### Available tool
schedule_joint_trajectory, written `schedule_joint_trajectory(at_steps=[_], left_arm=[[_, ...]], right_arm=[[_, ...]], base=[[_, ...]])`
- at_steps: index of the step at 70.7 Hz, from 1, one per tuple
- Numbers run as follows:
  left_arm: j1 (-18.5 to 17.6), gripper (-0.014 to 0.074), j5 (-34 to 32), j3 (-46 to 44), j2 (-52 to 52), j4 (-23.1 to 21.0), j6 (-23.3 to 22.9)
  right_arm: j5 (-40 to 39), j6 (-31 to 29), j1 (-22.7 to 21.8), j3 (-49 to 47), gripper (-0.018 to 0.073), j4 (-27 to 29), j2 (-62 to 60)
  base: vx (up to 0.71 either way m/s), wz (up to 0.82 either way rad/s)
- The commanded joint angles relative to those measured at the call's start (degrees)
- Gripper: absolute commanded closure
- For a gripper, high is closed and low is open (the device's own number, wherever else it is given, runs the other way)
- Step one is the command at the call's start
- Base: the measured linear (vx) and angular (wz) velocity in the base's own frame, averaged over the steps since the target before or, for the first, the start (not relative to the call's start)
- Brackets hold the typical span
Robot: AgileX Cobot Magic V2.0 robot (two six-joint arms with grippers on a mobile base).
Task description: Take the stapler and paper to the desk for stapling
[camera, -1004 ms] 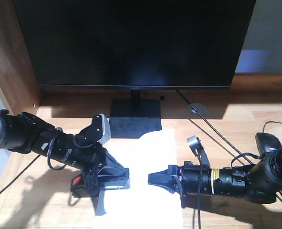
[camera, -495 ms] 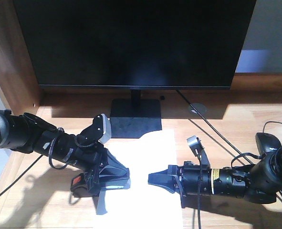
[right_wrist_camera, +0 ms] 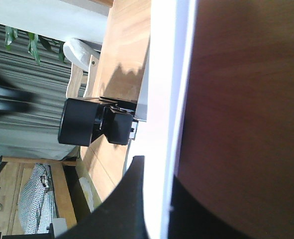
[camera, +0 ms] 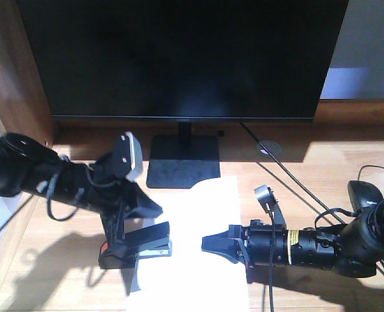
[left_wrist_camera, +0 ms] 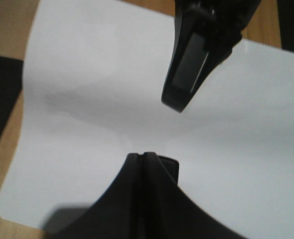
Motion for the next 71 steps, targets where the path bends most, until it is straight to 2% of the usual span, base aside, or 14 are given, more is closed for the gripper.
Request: schedule_joint_trajectory(at_steps=[1, 18, 28, 37, 47, 54, 60, 71], left_arm=[[-0.2, 0.0603, 0.9, -1.0, -6.3, -2.4, -2.7], [-0.2, 0.0603, -0.4, -1.0, -11.1, -2.3, -2.8], [-0.2, 0.0603, 0.0, -1.0, -11.5, -2.3, -4.0], [-0.2, 0.0603, 0.1, -1.0, -11.5, -2.2, -5.2], [-0.2, 0.0603, 0.4, -1.0, -11.5, -1.6, -5.4], [-0.2, 0.0603, 1.3, -1.0, -11.5, -1.6, -5.4], [-0.2, 0.0603, 1.6, -1.0, -11.5, -1.5, -5.4], [-0.2, 0.0603, 1.6, -1.0, -11.5, -1.5, -5.7]], right_arm=[[-11.1, -0.6, 0.0, -0.8, 0.056, 0.4, -2.2], [-11.1, -0.6, 0.0, -0.8, 0.0554, 0.4, -2.2], [-11.1, -0.6, 0.0, -0.8, 0.0498, 0.7, -2.2], [-11.1, -0.6, 0.0, -0.8, 0.0364, 1.3, -2.2], [-11.1, -0.6, 0.0, -0.8, 0.0148, 2.5, -2.2], [-11.1, -1.1, -0.1, -0.8, 0.0038, 3.3, -2.3], [-11.0, -2.2, -0.1, -0.8, -0.0005, 3.3, -2.9], [-7.6, -4.4, -0.1, -0.8, -0.0006, 3.3, -6.3]], base=[[0.0, 0.0], [0.0, 0.0], [0.0, 0.0], [0.0, 0.0], [0.0, 0.0], [0.0, 0.0], [0.0, 0.0], [0.0, 0.0]])
